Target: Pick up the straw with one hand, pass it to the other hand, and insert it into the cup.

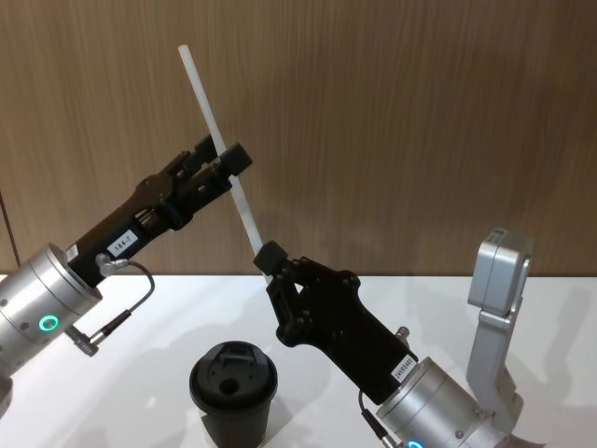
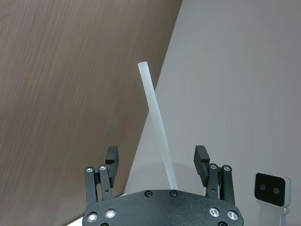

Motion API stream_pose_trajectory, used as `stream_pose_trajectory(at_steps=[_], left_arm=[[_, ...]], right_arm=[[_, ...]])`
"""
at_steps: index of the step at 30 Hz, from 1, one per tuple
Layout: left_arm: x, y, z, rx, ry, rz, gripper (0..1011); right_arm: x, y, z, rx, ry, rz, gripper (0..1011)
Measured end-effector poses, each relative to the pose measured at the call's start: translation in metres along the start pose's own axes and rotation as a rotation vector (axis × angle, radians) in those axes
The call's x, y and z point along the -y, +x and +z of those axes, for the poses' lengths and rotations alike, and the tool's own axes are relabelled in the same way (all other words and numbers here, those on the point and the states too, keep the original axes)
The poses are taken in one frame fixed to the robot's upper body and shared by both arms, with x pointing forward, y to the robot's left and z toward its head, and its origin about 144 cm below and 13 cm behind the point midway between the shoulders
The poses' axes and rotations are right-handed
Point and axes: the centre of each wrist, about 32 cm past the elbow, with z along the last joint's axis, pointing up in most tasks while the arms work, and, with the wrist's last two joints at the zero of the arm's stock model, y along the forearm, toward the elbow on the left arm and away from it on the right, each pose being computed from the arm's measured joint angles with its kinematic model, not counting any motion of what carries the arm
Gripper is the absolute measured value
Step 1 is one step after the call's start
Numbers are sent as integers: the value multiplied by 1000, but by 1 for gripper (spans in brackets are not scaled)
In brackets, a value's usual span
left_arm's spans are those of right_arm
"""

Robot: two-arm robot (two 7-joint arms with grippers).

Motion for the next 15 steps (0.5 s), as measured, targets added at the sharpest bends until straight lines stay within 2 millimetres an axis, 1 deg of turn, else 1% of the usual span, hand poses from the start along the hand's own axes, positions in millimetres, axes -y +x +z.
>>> stream_pose_trajectory(at_steps=[10, 12, 13, 15], left_arm=[[2, -1, 0, 3, -14, -5, 1000], [2, -1, 0, 3, -15, -6, 981], [3, -1, 0, 4, -16, -7, 946], [3, -1, 0, 5, -18, -7, 917]], right_arm=[[0, 0, 0, 0, 0, 0, 1], [0, 0, 0, 0, 0, 0, 1], [0, 0, 0, 0, 0, 0, 1], [0, 0, 0, 0, 0, 0, 1]])
